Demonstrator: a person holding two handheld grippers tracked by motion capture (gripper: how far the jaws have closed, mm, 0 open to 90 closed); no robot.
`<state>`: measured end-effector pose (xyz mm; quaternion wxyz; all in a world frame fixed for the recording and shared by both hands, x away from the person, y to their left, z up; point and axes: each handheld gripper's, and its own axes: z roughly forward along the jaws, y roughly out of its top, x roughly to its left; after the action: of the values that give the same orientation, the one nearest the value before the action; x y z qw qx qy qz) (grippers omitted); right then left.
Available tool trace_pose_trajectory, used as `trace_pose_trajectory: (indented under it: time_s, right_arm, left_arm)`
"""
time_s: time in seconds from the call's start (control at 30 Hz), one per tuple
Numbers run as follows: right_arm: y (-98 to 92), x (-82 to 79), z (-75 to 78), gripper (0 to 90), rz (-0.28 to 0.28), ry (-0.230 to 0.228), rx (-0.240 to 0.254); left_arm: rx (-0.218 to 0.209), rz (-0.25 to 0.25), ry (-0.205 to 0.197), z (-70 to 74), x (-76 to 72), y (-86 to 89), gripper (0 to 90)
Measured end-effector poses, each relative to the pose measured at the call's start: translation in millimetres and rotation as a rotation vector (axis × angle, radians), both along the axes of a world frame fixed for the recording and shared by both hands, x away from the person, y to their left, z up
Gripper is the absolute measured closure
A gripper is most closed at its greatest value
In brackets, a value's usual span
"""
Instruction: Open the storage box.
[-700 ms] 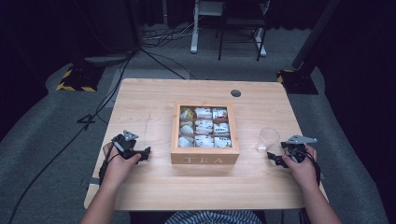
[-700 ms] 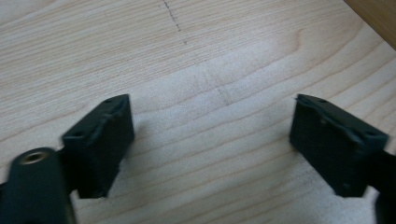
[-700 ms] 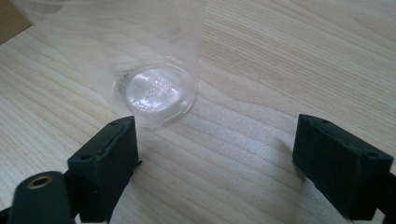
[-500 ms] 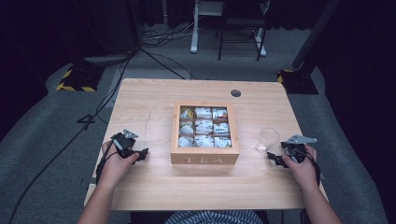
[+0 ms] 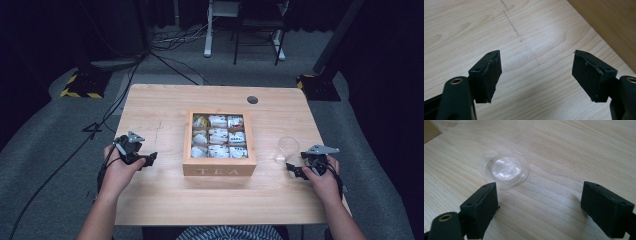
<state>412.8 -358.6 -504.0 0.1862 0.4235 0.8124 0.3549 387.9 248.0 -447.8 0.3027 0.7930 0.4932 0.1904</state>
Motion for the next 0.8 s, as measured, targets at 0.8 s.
trace_pose_trajectory:
  time_s: [0.8]
  right_arm:
    - [-0.1,0.0,0.0,14.4,0.001,0.001,0.0]
  left_arm:
    - [-0.023,-0.133,-0.061,37.0,-24.7,-34.2,25.1]
